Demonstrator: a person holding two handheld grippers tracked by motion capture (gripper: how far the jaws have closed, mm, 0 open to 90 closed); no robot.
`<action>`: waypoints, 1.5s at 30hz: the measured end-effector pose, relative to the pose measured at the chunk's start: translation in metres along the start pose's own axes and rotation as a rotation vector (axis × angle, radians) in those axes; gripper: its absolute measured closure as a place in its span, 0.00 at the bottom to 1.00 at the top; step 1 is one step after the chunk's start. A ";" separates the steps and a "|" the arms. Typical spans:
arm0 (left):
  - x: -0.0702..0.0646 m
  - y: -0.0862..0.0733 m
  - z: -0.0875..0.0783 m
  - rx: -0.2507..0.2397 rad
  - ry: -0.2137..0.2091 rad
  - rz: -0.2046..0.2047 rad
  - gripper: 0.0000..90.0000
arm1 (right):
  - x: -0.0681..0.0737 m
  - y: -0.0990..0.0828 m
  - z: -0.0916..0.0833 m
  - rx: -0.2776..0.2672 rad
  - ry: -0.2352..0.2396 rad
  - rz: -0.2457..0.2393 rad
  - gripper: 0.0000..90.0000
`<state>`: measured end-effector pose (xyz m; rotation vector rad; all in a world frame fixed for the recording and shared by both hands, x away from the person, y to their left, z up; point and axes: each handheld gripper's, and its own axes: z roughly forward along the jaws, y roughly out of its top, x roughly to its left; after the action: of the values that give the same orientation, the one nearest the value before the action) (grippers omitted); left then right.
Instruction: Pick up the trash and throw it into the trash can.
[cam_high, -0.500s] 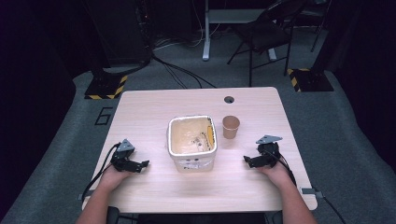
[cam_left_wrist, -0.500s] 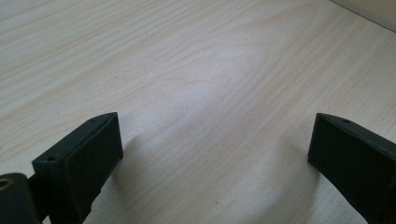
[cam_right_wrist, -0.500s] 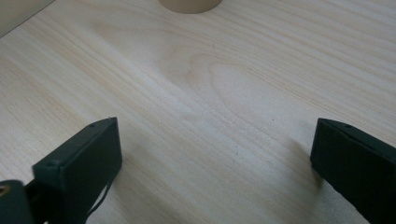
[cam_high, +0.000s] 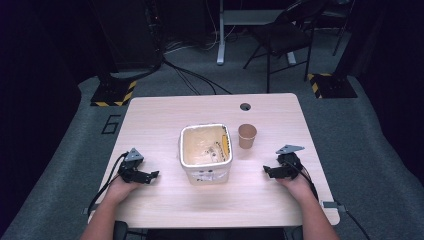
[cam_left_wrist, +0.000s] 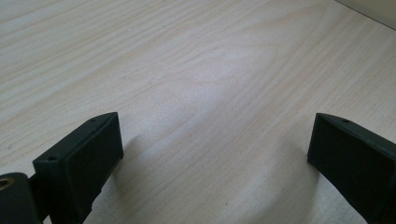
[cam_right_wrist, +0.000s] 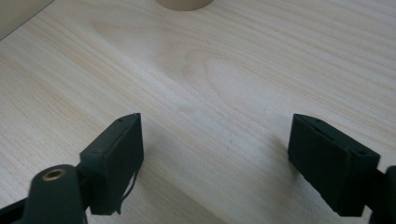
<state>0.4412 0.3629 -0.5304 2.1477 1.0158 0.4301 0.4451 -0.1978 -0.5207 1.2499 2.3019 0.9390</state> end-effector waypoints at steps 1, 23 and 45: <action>-0.001 -0.001 -0.001 0.000 -0.003 -0.005 0.03 | 0.000 0.000 -0.002 0.011 -0.003 0.001 0.26; -0.002 -0.003 -0.004 0.006 0.011 -0.003 0.03 | 0.012 0.017 -0.022 -0.020 0.029 -0.005 0.26; -0.002 -0.003 -0.004 0.006 0.008 -0.005 0.03 | 0.007 0.058 -0.045 -0.030 0.030 -0.038 0.20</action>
<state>0.4360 0.3646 -0.5302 2.1496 1.0282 0.4344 0.4497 -0.1864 -0.4477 1.1834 2.3176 0.9823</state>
